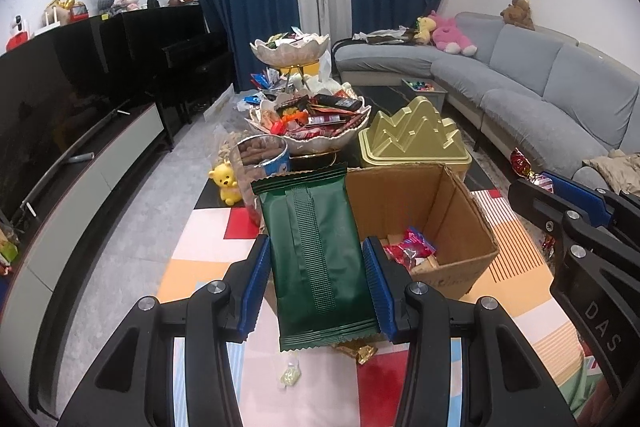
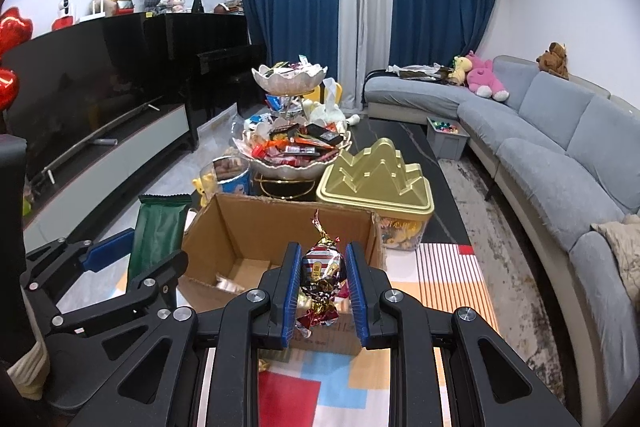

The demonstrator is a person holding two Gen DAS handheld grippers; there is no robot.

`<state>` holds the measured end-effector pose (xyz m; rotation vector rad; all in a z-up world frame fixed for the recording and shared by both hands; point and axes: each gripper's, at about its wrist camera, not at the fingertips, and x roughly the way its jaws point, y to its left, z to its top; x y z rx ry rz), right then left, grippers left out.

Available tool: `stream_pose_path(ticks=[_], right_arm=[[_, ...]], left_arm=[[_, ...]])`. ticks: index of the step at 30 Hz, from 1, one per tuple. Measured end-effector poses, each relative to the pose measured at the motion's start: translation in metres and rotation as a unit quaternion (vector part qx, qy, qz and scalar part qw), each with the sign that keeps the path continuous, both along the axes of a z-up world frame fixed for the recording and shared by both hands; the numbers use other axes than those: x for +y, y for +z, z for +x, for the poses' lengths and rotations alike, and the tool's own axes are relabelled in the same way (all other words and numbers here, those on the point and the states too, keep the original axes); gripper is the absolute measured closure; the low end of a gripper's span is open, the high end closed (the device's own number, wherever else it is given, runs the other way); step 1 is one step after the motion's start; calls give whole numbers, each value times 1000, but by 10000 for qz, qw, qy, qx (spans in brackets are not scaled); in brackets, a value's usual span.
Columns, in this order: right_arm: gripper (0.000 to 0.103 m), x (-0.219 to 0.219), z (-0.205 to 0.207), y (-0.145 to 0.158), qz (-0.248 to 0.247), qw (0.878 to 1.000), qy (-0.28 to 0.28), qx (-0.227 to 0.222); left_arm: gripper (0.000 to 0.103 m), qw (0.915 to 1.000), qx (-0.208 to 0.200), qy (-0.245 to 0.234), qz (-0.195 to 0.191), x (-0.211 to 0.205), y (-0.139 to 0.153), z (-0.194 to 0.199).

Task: Organize snacks
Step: 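Lift and carry the green packet and twist candy over the box with both grippers, then open the left gripper over the box while the right opens to drop the twist candy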

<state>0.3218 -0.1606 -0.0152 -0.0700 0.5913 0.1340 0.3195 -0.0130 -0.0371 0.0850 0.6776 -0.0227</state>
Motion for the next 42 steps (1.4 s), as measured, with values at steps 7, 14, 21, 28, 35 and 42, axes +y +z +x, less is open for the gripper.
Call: stream_pose_path(ticks=[7, 14, 21, 28, 35, 42], right_arm=[[79, -1, 17, -4, -51, 10000, 1, 51], [79, 0, 39, -11, -98, 9999, 19, 140], [79, 1, 59, -24, -130, 9995, 60, 269], [79, 1, 77, -38, -126, 9989, 80, 455], [79, 2, 86, -45, -123, 9982, 123, 565], [32, 4, 80, -37, -159, 9991, 127, 369]], left_arm=[[57, 9999, 28, -96, 50, -2, -4, 17], [57, 9997, 121, -189, 64, -2, -13, 37], [57, 9994, 256, -238, 53, -2, -24, 55], [57, 9989, 388, -276, 33, -3, -36, 67], [57, 9983, 499, -311, 36, -4, -42, 73], [40, 9985, 492, -223, 34, 0, -40, 71]])
